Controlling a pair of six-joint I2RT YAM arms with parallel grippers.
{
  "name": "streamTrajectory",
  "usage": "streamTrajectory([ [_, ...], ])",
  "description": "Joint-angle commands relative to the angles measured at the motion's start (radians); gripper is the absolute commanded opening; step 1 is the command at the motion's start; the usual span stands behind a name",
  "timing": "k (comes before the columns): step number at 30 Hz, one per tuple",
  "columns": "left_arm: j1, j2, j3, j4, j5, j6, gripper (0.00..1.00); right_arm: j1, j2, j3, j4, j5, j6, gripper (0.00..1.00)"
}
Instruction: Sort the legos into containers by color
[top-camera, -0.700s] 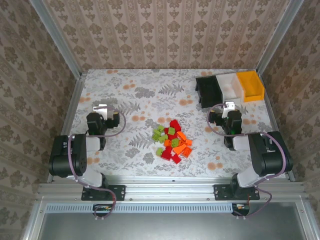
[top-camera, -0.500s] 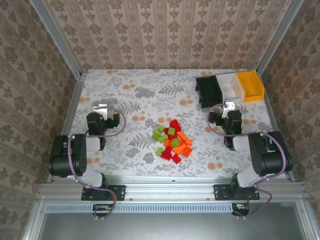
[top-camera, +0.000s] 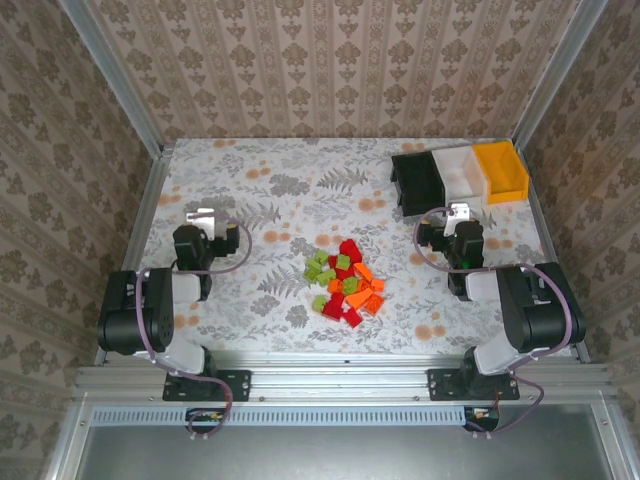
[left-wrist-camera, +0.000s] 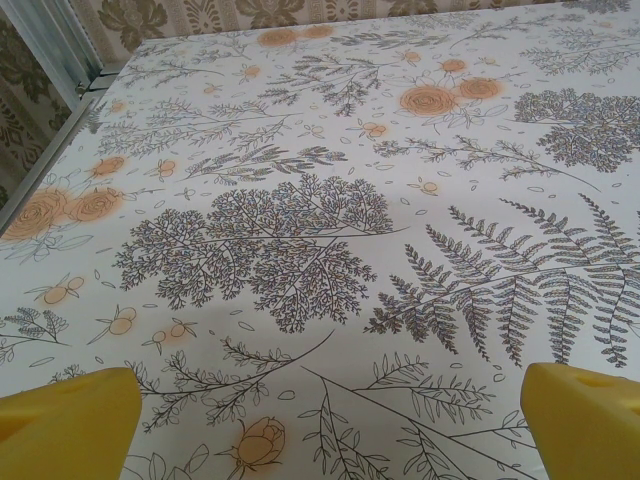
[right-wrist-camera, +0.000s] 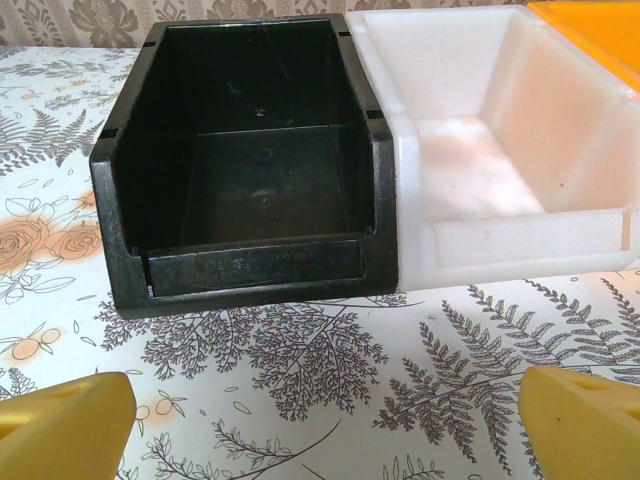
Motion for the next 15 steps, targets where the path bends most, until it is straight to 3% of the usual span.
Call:
streamTrajectory([
  [1,0.004,-0.003,0.008,0.008,0.011,-0.004,1.0,0.003,-0.012,0.005,-0.001,-0.001,0.006,1.0],
  [15,0.0,-0.001,0.01,0.006,0.005,-0.006,1.0,-0.024,-0.011,0.01,-0.009,-0.052,0.025,1.0],
])
